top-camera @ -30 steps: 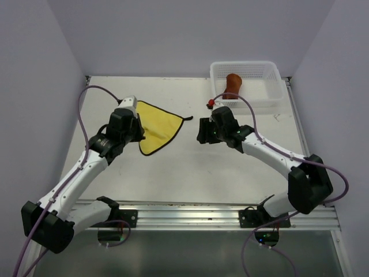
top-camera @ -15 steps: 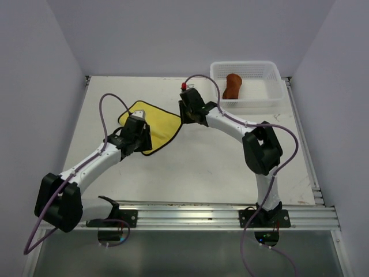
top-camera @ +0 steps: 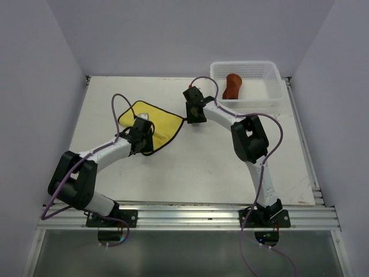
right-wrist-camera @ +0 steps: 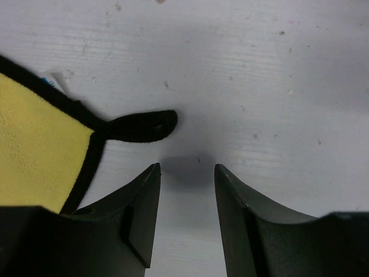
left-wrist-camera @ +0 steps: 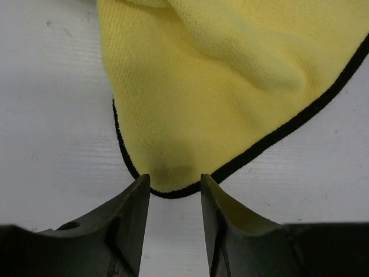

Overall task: Roll the towels
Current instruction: Move the towel to the center of the board, then fold the towel

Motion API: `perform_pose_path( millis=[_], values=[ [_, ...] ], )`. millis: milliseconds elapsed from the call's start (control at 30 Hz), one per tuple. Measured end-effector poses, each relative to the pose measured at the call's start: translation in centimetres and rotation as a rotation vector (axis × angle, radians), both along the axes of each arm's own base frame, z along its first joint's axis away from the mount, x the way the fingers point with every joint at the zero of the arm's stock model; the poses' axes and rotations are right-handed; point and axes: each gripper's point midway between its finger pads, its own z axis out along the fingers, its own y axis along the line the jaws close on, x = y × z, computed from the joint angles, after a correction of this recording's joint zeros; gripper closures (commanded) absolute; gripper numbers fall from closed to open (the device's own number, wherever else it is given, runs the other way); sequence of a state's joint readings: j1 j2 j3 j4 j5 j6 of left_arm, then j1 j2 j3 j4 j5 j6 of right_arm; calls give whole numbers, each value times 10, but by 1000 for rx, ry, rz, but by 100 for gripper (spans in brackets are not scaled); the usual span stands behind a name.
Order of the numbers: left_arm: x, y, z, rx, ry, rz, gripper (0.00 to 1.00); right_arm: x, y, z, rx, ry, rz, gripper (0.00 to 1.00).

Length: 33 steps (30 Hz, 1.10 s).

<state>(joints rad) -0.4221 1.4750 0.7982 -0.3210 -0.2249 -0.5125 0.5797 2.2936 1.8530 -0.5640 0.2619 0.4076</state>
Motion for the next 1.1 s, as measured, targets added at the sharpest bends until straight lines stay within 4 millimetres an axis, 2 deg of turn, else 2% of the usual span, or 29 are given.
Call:
perform_pose_path(
  millis=[100,200,300,333,567,733,867,967,1100],
  values=[
    [2,2,-8,19,8,8,58,5,-10,0,1,4,-20,53],
    [0,4,-18,37,36,8,69,7,-14,0,8,8,-27,52],
    [-1,5,-23,47,52,3,95,7,-13,0,14,12,-24,52],
    [-2,5,-24,48,54,3,100,7,-13,0,15,12,-22,52],
    [-2,5,-19,46,42,-3,100,10,-4,6,44,5,-10,49],
    [-2,5,8,10,-28,-4,100,10,-1,6,53,7,-4,49],
    [-2,5,23,-10,-75,-3,100,7,3,2,75,26,13,54],
    [-5,6,23,-10,-74,-3,100,3,8,-7,95,33,34,56],
    [-11,8,17,-1,-53,-3,100,-3,15,-6,113,15,55,59]
  ],
)
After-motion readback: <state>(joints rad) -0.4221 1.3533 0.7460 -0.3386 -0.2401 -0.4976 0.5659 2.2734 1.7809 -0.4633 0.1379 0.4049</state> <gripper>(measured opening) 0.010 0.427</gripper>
